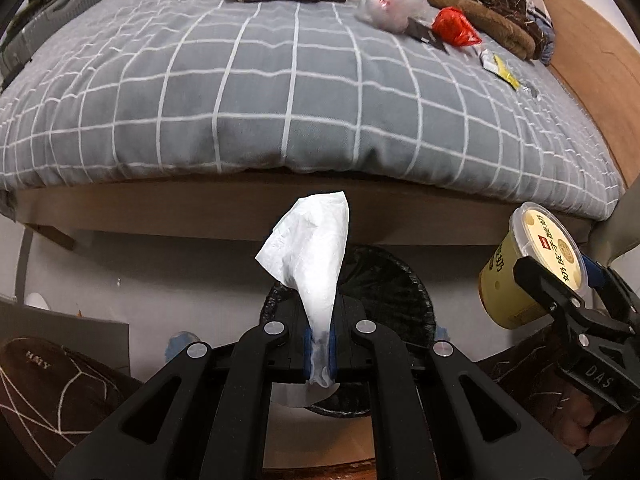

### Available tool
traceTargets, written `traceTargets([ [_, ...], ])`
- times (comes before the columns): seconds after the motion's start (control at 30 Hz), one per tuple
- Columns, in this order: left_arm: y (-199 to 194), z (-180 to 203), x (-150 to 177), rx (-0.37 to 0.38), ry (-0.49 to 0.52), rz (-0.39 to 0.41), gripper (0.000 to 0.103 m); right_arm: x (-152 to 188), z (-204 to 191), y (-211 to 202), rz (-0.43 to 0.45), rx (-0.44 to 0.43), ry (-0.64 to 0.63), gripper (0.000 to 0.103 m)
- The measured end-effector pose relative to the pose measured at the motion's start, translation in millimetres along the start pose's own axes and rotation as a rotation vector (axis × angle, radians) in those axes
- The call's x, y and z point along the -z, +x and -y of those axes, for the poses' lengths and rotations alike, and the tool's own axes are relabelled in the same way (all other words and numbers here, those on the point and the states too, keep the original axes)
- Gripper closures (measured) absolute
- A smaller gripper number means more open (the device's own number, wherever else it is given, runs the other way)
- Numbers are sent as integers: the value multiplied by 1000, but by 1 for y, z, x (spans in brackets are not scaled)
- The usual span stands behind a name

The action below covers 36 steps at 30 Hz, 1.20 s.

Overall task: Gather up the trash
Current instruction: 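Lower the right tool over the bin and open it to drop the yogurt cup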

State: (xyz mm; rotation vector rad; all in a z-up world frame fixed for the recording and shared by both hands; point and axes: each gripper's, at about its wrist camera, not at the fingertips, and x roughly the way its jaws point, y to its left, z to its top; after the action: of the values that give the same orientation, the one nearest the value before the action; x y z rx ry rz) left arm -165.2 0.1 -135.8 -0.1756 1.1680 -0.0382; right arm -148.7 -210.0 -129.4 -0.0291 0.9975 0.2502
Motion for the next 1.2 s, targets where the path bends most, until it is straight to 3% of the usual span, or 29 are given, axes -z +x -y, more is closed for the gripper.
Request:
traceTargets([
  [0.3,45,-18,11,14,-46,-103,99,16,1,41,-115,-26,14,17],
  [0.53,69,-24,15,6,-42,-126,98,27,-4,78,-219,-35,23,17],
  [0.9,101,-22,17,-4,-48,-198,98,30,-7,116,-308,-47,39,17],
  [1.2,104,-21,15,-2,-55,-201,98,26,-12,125,-353,-66,47,16],
])
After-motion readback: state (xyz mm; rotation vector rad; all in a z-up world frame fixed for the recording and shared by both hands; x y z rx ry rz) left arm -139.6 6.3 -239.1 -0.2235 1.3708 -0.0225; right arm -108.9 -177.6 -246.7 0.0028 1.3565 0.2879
